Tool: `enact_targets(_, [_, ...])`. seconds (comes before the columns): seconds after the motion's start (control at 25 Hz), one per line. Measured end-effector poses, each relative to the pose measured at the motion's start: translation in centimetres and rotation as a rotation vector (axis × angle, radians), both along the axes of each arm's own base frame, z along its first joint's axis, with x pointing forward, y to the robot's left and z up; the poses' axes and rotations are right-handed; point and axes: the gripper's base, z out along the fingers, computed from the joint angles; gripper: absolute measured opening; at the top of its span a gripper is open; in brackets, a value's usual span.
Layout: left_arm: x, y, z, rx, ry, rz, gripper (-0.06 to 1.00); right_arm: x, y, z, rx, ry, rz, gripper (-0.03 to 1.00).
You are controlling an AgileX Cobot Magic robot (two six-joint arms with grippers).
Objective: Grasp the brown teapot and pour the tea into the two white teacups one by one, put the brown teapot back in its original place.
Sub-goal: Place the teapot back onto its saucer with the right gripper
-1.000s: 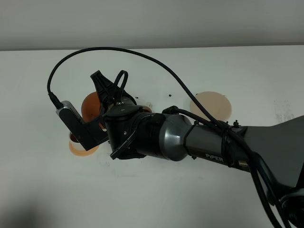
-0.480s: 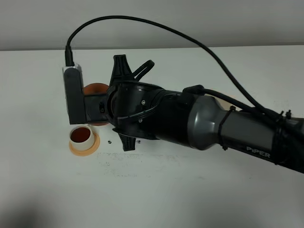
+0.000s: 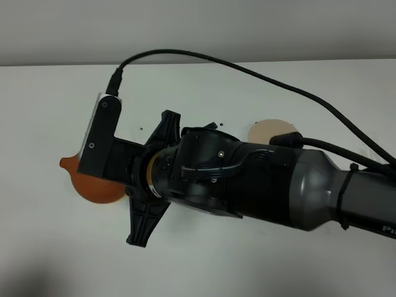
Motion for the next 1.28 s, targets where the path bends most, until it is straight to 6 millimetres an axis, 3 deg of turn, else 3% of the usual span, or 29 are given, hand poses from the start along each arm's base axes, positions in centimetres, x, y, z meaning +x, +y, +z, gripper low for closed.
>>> enact_targets(0.24, [0.0, 0.0, 0.0, 0.0, 0.0, 0.0, 0.31, -1.2, -0.1, -2.7, 0.104, 0.115, -0.011, 0.08])
enact_targets(0.56, [0.0, 0.0, 0.0, 0.0, 0.0, 0.0, 0.31, -0.3, 0.3, -7.4, 0.02, 0.205, -0.064, 0.08])
enact_targets(0.88, [0.0, 0.0, 0.0, 0.0, 0.0, 0.0, 0.31, 1.2, 1.1, -8.5, 0.011, 0.224, -0.107, 0.08])
enact_targets(1.16, [0.0, 0.0, 0.0, 0.0, 0.0, 0.0, 0.31, 1.4, 1.6, -10.9, -0.028, 0.266, -0.126, 0.08])
enact_targets(1.28, [0.0, 0.0, 0.0, 0.0, 0.0, 0.0, 0.31, 1.5, 1.6, -11.1, -0.028, 0.269, -0.131, 0.08])
